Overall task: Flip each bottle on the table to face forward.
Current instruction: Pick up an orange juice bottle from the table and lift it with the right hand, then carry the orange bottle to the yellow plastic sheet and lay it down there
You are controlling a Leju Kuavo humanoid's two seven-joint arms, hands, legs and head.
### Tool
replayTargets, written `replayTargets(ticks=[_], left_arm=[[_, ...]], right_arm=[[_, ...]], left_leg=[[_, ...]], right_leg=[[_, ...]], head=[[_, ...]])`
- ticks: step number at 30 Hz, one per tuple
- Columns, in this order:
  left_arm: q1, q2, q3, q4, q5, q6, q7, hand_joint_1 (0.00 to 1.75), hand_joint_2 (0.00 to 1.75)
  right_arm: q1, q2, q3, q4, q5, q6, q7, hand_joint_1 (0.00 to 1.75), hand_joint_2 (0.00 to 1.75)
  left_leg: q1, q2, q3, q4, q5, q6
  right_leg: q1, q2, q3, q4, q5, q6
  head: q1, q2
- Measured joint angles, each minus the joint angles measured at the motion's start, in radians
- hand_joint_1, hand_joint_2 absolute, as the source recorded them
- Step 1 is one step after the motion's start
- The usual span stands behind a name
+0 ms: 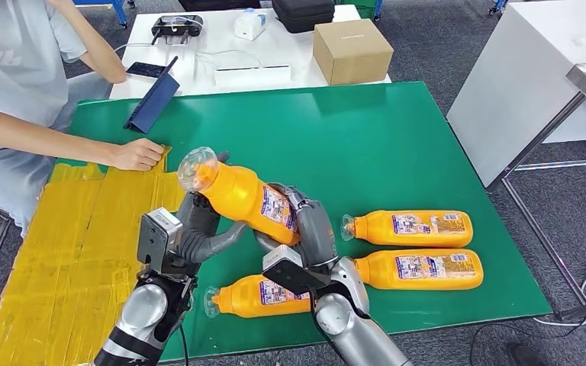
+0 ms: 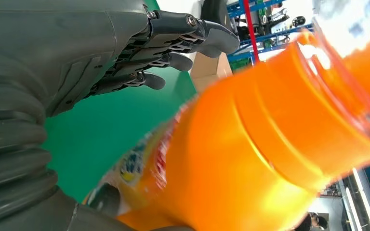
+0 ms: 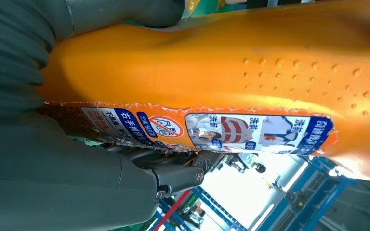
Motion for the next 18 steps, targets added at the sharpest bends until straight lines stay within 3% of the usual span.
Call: replayTargets(ticks=[18], left_arm=[[0.000,0.004,-0.010,0.000,0.000,-0.007,-0.009,0.00,1.75]], right_arm=[[-0.027,0.005,0.033,0.054,0.009,0.033,0.021,1.74,1.75]], left_leg=[[0.000,0.000,0.000,0.000,0.000,0.000]], right_leg=[[0.000,0.000,0.000,0.000,0.000,0.000]], head=[[0.000,0.000]])
